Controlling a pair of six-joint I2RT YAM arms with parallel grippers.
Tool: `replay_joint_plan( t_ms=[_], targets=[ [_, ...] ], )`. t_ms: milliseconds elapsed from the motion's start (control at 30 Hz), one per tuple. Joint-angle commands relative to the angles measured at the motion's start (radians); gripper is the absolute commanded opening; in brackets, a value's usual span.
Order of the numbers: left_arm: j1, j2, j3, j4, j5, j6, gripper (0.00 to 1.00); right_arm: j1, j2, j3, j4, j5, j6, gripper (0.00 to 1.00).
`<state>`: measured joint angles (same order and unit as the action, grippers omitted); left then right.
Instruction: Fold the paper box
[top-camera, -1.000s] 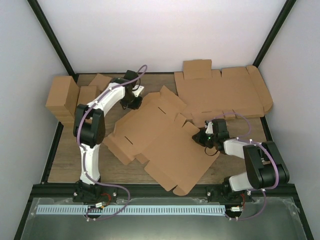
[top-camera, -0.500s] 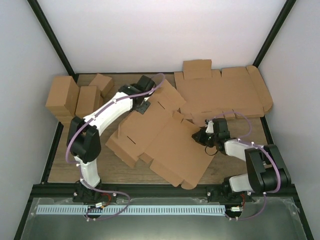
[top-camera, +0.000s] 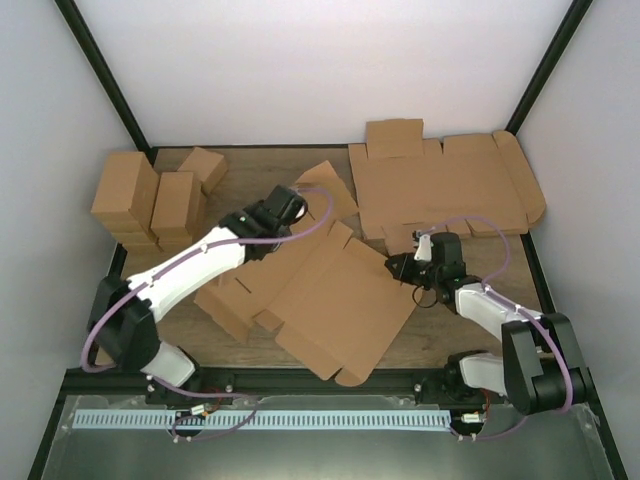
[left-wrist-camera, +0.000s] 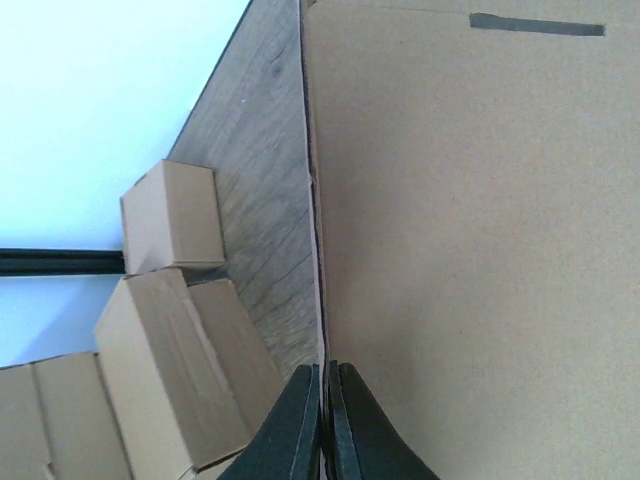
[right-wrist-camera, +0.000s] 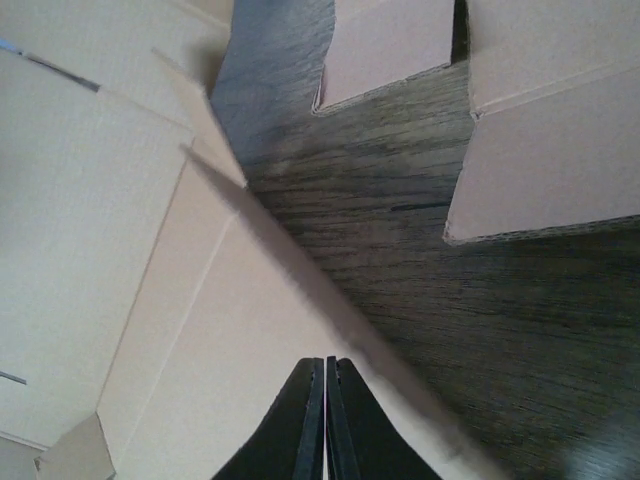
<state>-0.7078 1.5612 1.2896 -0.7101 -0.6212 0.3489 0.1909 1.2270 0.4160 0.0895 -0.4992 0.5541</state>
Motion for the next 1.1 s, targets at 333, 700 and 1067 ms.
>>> replay_joint_plan(
  t_ms=[333,700,1067],
  targets=[
    [-0.113,-0.276,-0.237,0.294,-0.092,0.278,0.04,0.0,0.063,0.045,0.052,-0.257,-0.061,0.05],
    [-0.207,-0.201,-0.24,0.326,-0.195,0.279,0.04,0.033,0.001,0.056,0.005,-0.378,-0.168,0.25],
    [-0.251,-0.202,-0.268,0.379,-0.235,0.293,0.04,0.065,0.012,0.037,0.019,-0.376,-0.164,0.26]
  ],
)
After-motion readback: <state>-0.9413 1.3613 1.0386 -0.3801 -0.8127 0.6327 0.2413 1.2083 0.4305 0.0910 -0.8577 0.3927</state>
